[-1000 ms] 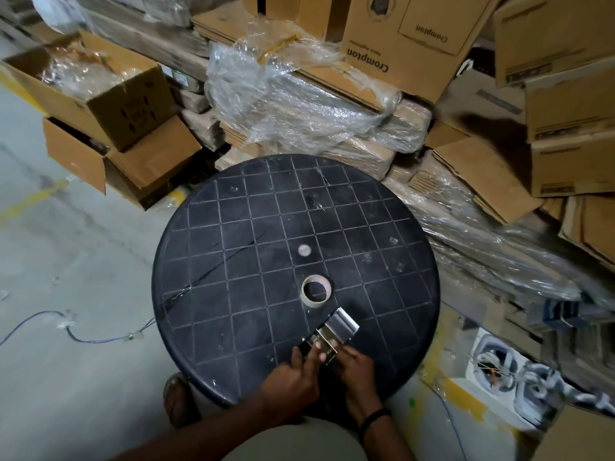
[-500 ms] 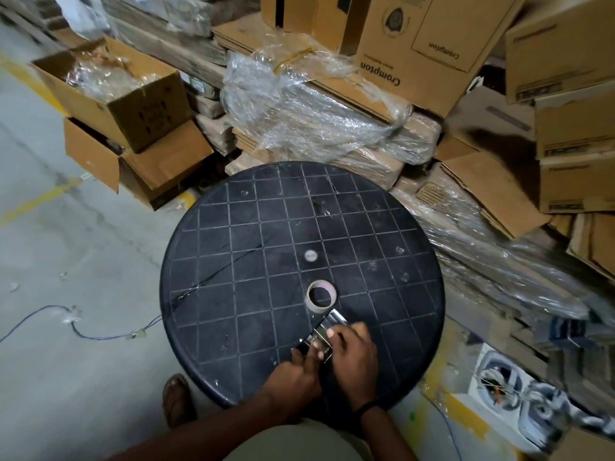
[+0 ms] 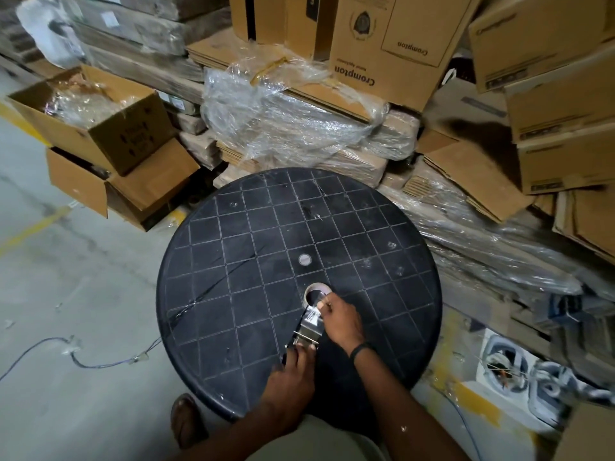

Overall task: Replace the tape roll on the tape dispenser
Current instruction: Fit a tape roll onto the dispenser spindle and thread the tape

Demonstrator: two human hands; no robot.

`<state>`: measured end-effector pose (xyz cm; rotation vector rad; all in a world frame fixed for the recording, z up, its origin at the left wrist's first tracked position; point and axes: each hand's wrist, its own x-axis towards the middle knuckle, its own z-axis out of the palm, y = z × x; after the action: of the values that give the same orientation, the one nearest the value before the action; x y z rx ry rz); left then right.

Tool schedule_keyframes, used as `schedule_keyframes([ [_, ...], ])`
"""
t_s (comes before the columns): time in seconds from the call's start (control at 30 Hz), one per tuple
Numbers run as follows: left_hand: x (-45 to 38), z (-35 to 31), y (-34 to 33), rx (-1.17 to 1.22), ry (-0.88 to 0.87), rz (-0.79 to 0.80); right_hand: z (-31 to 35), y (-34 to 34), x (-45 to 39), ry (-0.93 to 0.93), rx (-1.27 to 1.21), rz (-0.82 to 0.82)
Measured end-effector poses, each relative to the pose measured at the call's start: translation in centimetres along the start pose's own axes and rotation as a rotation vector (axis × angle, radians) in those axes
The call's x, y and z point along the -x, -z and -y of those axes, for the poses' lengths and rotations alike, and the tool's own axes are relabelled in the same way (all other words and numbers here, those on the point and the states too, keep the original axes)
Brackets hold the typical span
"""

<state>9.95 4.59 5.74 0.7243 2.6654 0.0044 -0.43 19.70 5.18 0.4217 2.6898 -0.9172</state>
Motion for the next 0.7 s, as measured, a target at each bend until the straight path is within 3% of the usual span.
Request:
schedule_keyframes([
  [0.4,0.1,0.5,0.1,-0.014,-0.009,-0.059,-1.0,1.0,-3.0,-0.168,-0.153,0.157],
  [0.57,-0.5,0.5,0.3,0.089,0.039,-0.091,-0.5,0.7,-3.0,-0.151,-0.198,0.144],
  [0.7,-1.4,0.4,1.2,0.059,0.011,-0.008,0.1,0.9,-2.8,-0.146,-0.207,0.110],
])
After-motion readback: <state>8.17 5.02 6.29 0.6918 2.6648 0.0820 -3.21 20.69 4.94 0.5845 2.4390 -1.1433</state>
